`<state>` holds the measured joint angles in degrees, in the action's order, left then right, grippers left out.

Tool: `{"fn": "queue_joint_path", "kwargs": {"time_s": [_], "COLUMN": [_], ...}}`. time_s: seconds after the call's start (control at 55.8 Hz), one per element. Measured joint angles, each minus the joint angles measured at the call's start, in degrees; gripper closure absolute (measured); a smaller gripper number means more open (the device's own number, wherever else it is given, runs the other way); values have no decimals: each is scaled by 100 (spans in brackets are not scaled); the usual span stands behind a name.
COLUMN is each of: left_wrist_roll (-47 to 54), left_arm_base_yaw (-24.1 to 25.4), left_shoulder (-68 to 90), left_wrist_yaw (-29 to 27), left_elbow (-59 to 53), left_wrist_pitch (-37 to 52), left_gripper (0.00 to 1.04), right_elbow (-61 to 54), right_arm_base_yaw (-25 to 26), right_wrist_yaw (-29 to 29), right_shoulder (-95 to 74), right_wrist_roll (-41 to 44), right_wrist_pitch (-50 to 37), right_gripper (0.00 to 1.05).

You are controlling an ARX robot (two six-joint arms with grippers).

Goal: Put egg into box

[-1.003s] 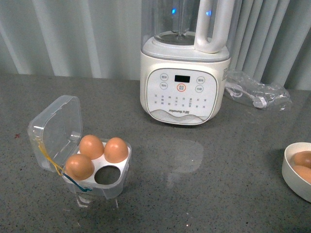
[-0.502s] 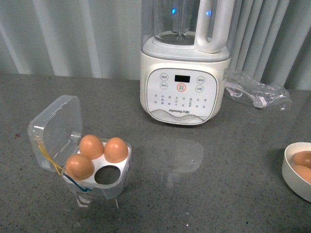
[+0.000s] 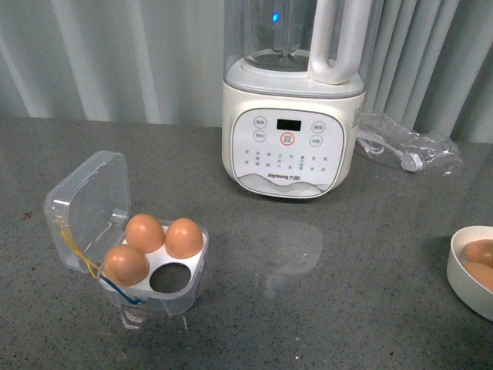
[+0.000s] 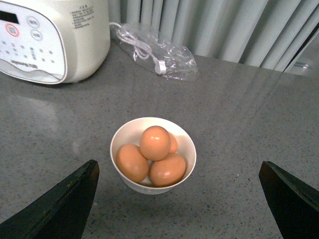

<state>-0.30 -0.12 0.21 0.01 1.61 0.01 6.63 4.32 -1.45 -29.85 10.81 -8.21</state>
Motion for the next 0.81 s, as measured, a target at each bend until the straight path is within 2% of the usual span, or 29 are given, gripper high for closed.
{"fn": "queue_joint_path", "kwargs": {"time_s": [0.179, 0.251, 0.502, 0.806], "left_wrist_roll": [0, 0, 0, 0], "left_arm_base_yaw": [0, 0, 0, 0], "left_shoulder": [0, 0, 0, 0], "left_wrist_yaw": [0, 0, 0, 0], "left_elbow": [0, 0, 0, 0], "left_wrist_pitch": [0, 0, 2, 0], "left_gripper": [7, 7, 7, 7], "right_elbow": [269, 448, 859, 1298], "right_arm_base_yaw": [501, 514, 511, 490], "right_wrist_yaw": [-275, -367, -592, -686], "right_shoulder": [-2361, -3060, -4476, -5545], "right_wrist_roll": [254, 223, 39, -76], "right_wrist_pitch": [-1969, -2371, -3084, -3473], "right_gripper": [7, 7, 7, 7]}}
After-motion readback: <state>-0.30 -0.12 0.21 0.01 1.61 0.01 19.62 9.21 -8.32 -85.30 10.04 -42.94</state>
